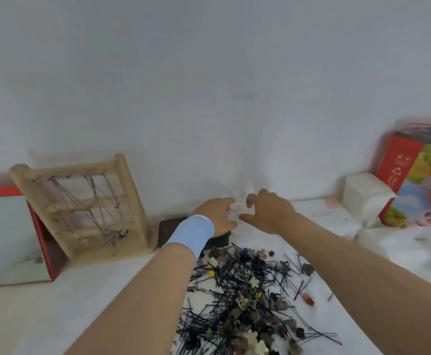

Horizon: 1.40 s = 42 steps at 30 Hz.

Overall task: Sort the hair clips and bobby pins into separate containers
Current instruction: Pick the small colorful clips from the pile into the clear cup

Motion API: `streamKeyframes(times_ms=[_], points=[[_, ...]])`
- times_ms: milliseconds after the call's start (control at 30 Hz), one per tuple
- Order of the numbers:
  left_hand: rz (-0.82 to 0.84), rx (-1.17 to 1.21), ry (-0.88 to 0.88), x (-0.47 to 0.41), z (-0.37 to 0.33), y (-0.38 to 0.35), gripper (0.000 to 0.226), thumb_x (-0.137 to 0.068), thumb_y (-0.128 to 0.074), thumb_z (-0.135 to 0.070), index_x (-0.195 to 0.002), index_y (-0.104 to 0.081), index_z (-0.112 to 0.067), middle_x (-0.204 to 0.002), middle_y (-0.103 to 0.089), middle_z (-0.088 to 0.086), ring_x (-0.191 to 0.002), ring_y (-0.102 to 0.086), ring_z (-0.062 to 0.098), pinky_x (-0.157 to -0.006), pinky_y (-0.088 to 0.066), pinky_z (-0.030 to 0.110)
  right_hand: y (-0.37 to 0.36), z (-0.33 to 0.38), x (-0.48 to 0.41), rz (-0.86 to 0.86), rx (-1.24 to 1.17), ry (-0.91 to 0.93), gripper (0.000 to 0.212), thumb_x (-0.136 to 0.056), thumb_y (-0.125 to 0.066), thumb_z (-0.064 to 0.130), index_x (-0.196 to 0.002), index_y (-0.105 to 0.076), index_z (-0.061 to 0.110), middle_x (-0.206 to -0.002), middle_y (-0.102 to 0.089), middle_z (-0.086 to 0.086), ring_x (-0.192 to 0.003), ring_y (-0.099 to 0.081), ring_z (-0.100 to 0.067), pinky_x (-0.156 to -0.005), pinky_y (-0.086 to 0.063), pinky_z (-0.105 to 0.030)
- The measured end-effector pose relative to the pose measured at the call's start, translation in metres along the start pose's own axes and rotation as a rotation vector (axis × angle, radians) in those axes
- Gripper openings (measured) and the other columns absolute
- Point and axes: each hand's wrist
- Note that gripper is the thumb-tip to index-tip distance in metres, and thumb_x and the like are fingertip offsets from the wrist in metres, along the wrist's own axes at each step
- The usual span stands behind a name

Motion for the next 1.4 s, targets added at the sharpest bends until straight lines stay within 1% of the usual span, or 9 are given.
streamKeyframes(times_ms=[200, 400, 633, 733, 833, 1067, 1167, 1300, 1400], points=[[-0.145, 0.136, -0.040, -0.001, 0.024, -0.045, 0.072, -0.088, -0.066, -0.034, -0.151, -0.033, -0.031, -0.143, -0.051, -0.007, -0.128, -0.050, 0.016, -0.108, -0.041, 0.037, -0.040, 0.002, 0.004, -0.172, -0.120, 0.013, 0.043, -0.091, -0.054, 0.057, -0.111, -0.045, 0.020, -0.112, -0.054, -0.009, -0.091, -0.055, -0.027, -0.080, -0.050, -0.043], [-0.305, 0.363, -0.098, 0.047, 0.014, -0.058, 0.091, -0.074, -0.081, -0.038, -0.150, -0.033, -0.028, -0.147, -0.047, -0.006, -0.131, -0.047, 0.014, -0.109, -0.039, 0.035, -0.040, 0.017, 0.054, -0.207, -0.532, 0.094, 0.063, -0.089, -0.063, 0.045, -0.140, -0.035, 0.022, -0.131, -0.052, -0.008, -0.113, -0.054, -0.025, -0.092, -0.042, -0.034], [-0.401, 0.469, -0.091, 0.115, -0.005, -0.060, 0.084, -0.068, -0.089, -0.034, -0.139, -0.046, -0.024, -0.131, -0.057, -0.009, -0.109, -0.051, 0.007, -0.092, -0.039, 0.022, -0.026, 0.042, 0.116, -0.111, -0.458, 0.172, 0.069, -0.099, -0.033, 0.060, -0.150, -0.033, 0.013, -0.145, -0.046, -0.013, -0.125, -0.048, -0.028, -0.105, -0.038, -0.045], [-0.391, 0.360, -0.064, 0.132, -0.004, -0.054, 0.091, -0.062, -0.090, -0.041, -0.140, -0.047, -0.025, -0.133, -0.058, -0.008, -0.112, -0.055, 0.010, -0.095, -0.043, 0.024, -0.019, 0.051, 0.130, -0.137, -0.386, 0.225, 0.063, -0.100, -0.036, 0.058, -0.130, -0.053, 0.005, -0.111, -0.063, -0.010, -0.095, -0.060, -0.023, -0.084, -0.047, -0.038], [-0.363, 0.294, -0.052, 0.143, 0.002, -0.049, 0.080, -0.058, -0.091, -0.043, -0.129, -0.058, -0.028, -0.115, -0.064, -0.015, -0.096, -0.060, 0.002, -0.085, -0.045, 0.021, -0.013, 0.062, 0.138, -0.145, -0.326, 0.340, 0.055, -0.098, -0.046, 0.053, -0.099, -0.064, 0.001, -0.077, -0.063, -0.007, -0.063, -0.054, -0.020, -0.058, -0.038, -0.027], [-0.323, 0.279, -0.111, 0.115, 0.031, -0.043, 0.062, -0.060, -0.090, -0.038, -0.117, -0.067, -0.030, -0.105, -0.069, -0.017, -0.095, -0.062, 0.002, -0.072, -0.043, 0.012, -0.030, 0.060, 0.097, -0.124, -0.282, 0.367, 0.048, -0.100, -0.040, 0.053, -0.111, -0.065, 0.013, -0.099, -0.066, 0.003, -0.085, -0.061, -0.013, -0.075, -0.041, -0.027], [-0.301, 0.269, -0.108, 0.090, 0.038, -0.035, 0.070, -0.061, -0.091, -0.034, -0.124, -0.063, -0.024, -0.113, -0.064, -0.015, -0.104, -0.060, 0.006, -0.085, -0.043, 0.018, -0.034, 0.054, 0.072, -0.116, -0.302, 0.340, 0.054, -0.100, -0.037, 0.053, -0.124, -0.062, 0.011, -0.115, -0.066, -0.003, -0.098, -0.061, -0.016, -0.080, -0.041, -0.026], [-0.279, 0.184, -0.076, 0.078, 0.042, -0.025, 0.075, -0.061, -0.088, -0.040, -0.129, -0.059, -0.025, -0.120, -0.062, -0.012, -0.106, -0.057, 0.010, -0.089, -0.044, 0.025, -0.025, 0.042, 0.060, -0.148, -0.410, 0.262, 0.049, -0.102, -0.035, 0.049, -0.117, -0.060, 0.009, -0.110, -0.065, -0.007, -0.093, -0.063, -0.022, -0.065, -0.039, -0.024], [-0.318, 0.184, -0.051, 0.085, 0.047, -0.024, 0.074, -0.063, -0.085, -0.041, -0.130, -0.056, -0.028, -0.124, -0.058, -0.009, -0.113, -0.054, 0.014, -0.092, -0.044, 0.029, -0.011, 0.030, 0.065, -0.162, -0.424, 0.212, 0.058, -0.097, -0.047, 0.053, -0.138, -0.049, 0.012, -0.131, -0.055, -0.007, -0.110, -0.056, -0.019, -0.087, -0.041, -0.028]])
Point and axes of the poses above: each hand's wrist, its own x-axis away from the middle knuckle, its own y-axis out of the back of the hand, z = x × y
